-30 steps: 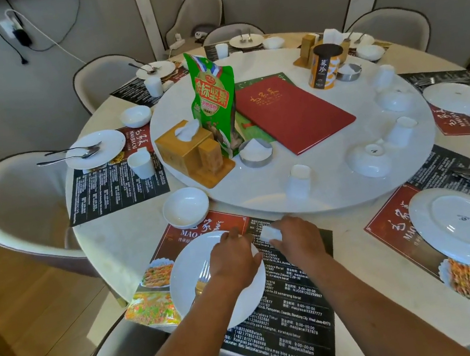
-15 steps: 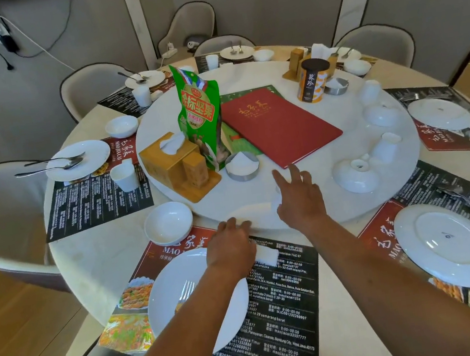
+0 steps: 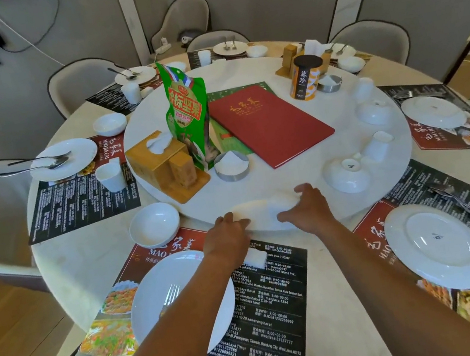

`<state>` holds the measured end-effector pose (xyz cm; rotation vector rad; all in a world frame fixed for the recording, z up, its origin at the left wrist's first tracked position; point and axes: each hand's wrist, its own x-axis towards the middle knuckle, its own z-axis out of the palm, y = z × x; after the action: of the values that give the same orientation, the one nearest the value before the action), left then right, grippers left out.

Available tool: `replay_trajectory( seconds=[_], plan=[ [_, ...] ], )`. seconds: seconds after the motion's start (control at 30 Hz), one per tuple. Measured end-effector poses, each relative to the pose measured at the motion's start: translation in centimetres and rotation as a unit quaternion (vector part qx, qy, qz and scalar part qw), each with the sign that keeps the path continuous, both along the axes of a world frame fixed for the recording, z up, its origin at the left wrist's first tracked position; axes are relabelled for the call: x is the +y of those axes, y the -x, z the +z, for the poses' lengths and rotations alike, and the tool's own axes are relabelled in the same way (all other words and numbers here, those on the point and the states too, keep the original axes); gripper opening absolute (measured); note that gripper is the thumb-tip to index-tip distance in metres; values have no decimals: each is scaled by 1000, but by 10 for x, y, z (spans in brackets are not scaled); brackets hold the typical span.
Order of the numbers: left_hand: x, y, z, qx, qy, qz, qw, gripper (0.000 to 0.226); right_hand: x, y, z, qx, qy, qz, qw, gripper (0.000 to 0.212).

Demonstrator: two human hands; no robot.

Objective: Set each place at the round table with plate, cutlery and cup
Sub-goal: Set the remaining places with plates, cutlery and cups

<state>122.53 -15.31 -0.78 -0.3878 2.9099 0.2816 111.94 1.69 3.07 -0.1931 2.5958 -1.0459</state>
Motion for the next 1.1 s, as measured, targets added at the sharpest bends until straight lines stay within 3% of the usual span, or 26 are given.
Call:
replay_trajectory(
  seconds=[0.1, 0.2, 0.47, 0.73, 1.1],
  plan=[
    [-2, -4, 0, 5, -8, -5, 1000, 45, 21, -26, -22, -102, 161, -102, 976, 53],
    [-3, -15, 2, 14, -18, 2, 1000, 46, 36, -59, -38, -94, 212, -135, 963, 46],
    [5, -59, -1, 36, -23, -2, 999, 61, 45, -101, -63, -19, 189, -100, 977, 69],
    [18, -69, -3, 40, 50, -29, 998, 36, 39, -111, -67, -12, 138, -40, 990, 68],
    [23, -68, -12, 36, 122, -18, 992, 26, 41, -104, -65, 8, 108, 10, 994, 74]
  ],
)
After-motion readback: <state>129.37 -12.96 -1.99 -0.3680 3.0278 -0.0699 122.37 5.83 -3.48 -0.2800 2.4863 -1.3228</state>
